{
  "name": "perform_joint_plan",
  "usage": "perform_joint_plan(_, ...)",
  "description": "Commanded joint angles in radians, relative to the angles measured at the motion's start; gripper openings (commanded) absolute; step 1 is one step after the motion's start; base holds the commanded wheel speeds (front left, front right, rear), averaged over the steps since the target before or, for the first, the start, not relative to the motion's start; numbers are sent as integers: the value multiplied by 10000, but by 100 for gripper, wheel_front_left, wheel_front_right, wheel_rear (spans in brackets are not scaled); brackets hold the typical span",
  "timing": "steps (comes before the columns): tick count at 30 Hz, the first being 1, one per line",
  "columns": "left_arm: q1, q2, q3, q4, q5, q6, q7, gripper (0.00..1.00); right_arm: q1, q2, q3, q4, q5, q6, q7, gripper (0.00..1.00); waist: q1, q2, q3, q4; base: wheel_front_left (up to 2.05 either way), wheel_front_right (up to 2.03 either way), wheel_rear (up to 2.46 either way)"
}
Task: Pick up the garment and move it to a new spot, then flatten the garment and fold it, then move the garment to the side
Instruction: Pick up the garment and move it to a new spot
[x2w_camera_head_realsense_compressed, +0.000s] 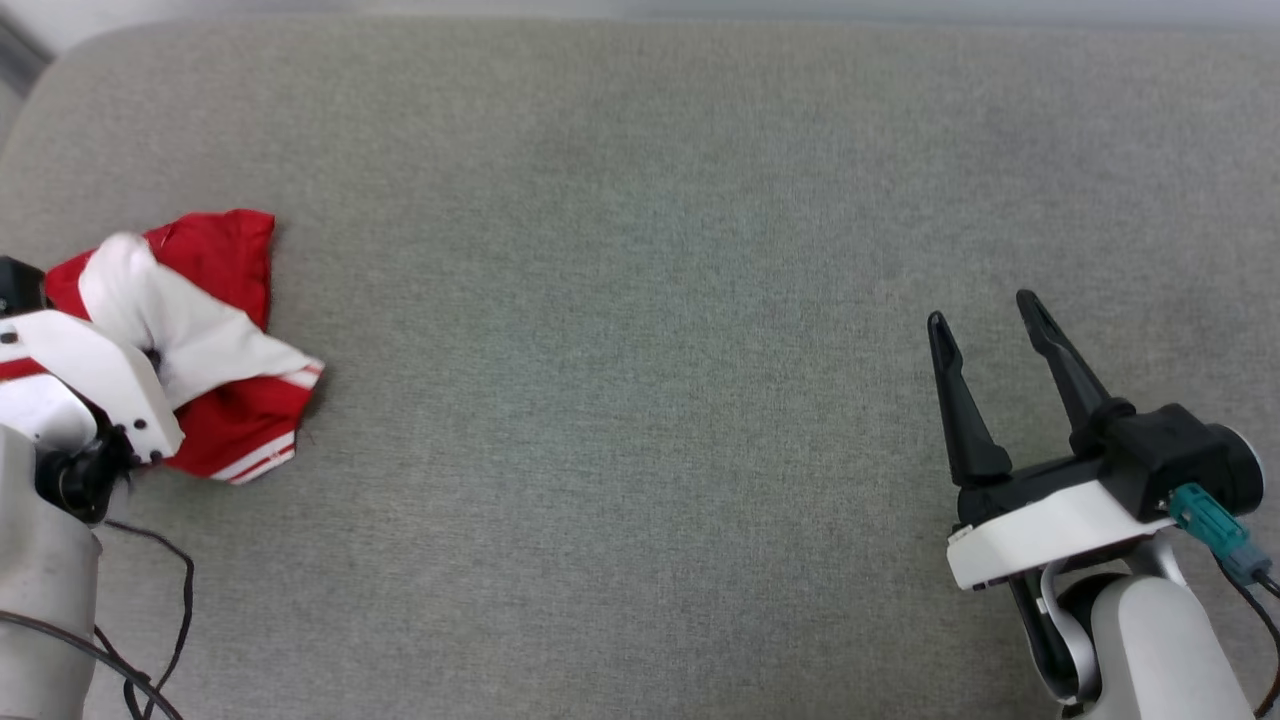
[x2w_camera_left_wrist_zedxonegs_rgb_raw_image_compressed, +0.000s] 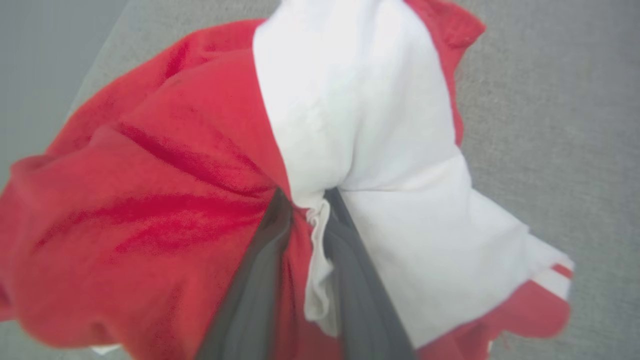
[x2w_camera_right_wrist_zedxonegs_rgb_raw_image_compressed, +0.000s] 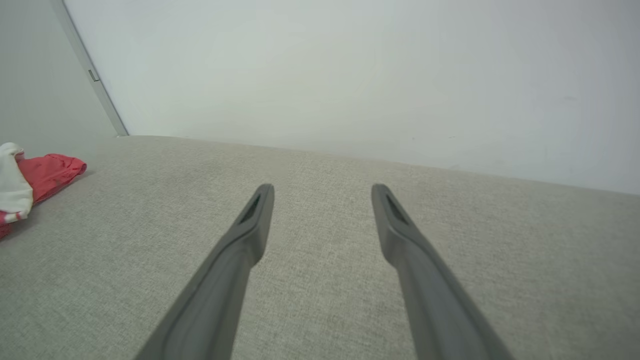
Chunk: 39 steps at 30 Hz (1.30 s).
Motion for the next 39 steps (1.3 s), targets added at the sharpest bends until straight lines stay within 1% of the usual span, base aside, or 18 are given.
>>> perform_joint_plan(1, -186, 107, -75, -173, 217, 74, -791, 0, 224, 5, -49, 67, 101, -3, -70, 100, -1, 0, -562, 161, 0, 0, 0)
perform_joint_plan(3, -283, 172, -120, -403, 471, 207, -1723, 0, 338, 5, -115, 108, 176, -3, -125, 100, -1, 0, -898, 210, 0, 0, 0)
perform_joint_plan(7, -323, 38, -244, -725, 742, 345, -3193, 0, 607, 6, -199, 191, 347, -3, -154, 100, -1, 0, -1617, 200, 0, 0, 0)
perform_joint_plan(8, -329, -18, -249, -821, 781, 390, -3505, 0, 682, 6, -226, 184, 381, -3, -126, 100, -1, 0, -1762, 177, 0, 0, 0)
perform_joint_plan(9, -329, -18, -249, -821, 781, 390, -3505, 0, 682, 6, -226, 184, 381, -3, -126, 100, -1, 0, -1762, 177, 0, 0, 0)
perform_joint_plan(10, -311, -65, -290, -931, 883, 457, -3846, 0, 740, 6, -235, 200, 403, -3, -155, 100, -1, 0, -1965, 135, 0, 0, 0)
perform_joint_plan(13, -161, -374, -414, -1314, 973, 553, -4567, 0, 968, 6, -310, 119, 494, -3, -77, 100, -1, 0, -2376, -27, 0, 0, 0)
perform_joint_plan(16, 131, -800, -520, -1808, 930, 589, -5159, 0, 1166, 5, -339, 52, 514, -3, 2, 100, -1, 0, -2766, -330, 0, 0, 0)
perform_joint_plan(20, 707, -1407, -800, -2608, 920, 609, -5538, 0, 1448, 7, -292, -136, 517, -3, 155, 100, -1, 0, -3107, -955, 0, 0, 0)
perform_joint_plan(23, 1280, -1882, -1081, -3297, 856, 560, -5586, 0, 1563, 7, -208, -310, 528, -3, 279, 100, -1, 0, -3215, -1545, 0, 0, 0)
perform_joint_plan(26, 1901, -2405, -1484, -3951, 760, 501, -5409, 0, 1733, 7, -256, -479, 536, -3, 371, 100, -1, 0, -3230, -2079, 0, 0, 0)
perform_joint_plan(28, 2376, -2744, -1824, -4255, 642, 400, -5092, 0, 1838, 7, -254, -585, 582, -3, 455, 100, -1, 0, -3177, -2408, 0, 0, 0)
perform_joint_plan(30, 2863, -2964, -2212, -4463, 576, 289, -4697, 0, 1923, 7, -274, -661, 631, -3, 493, 100, -1, 0, -3102, -2708, 0, 0, 0)
perform_joint_plan(34, 3802, -3298, -3285, -4790, 625, 95, -3876, 0, 2073, 7, -405, -760, 699, -3, 483, 100, -1, 0, -2818, -3044, 0, 0, 0)
perform_joint_plan(39, 4630, -3493, -4786, -5027, 792, -26, -3056, 0, 2077, 4, -460, -784, 827, -3, 383, 100, -1, 0, -2383, -3111, 0, 0, 0)
